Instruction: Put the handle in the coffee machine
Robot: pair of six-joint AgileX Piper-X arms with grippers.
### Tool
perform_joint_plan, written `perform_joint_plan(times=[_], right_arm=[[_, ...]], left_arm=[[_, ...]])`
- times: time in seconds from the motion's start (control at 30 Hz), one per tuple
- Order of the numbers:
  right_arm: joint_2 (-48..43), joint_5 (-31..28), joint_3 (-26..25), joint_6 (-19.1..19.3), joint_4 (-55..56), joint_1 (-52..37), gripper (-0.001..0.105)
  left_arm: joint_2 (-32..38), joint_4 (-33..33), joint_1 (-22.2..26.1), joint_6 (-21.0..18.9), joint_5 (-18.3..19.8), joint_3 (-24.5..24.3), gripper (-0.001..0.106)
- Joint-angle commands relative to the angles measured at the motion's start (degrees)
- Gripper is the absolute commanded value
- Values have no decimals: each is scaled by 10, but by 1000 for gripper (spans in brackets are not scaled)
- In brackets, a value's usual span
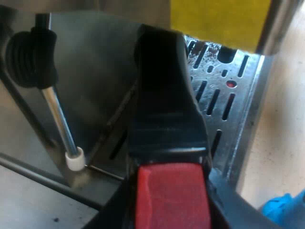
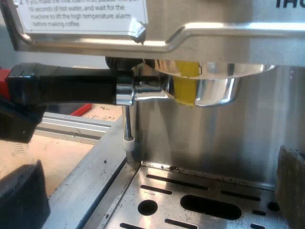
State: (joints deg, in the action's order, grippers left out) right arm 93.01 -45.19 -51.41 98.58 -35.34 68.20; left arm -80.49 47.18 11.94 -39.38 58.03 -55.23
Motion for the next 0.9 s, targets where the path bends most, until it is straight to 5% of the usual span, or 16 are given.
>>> perform_joint_plan(times=[0.03,0.33,0.9], right_arm=[[-2,0,-2,2,-4,-2,104],[-2,0,-2,2,-4,-2,104],[-2,0,-2,2,-4,-2,104]], left_arm=[[14,3,0,9,146,-17,0],[14,23,-2,11,198,-17,0],[14,45,-2,38,204,-8,0]])
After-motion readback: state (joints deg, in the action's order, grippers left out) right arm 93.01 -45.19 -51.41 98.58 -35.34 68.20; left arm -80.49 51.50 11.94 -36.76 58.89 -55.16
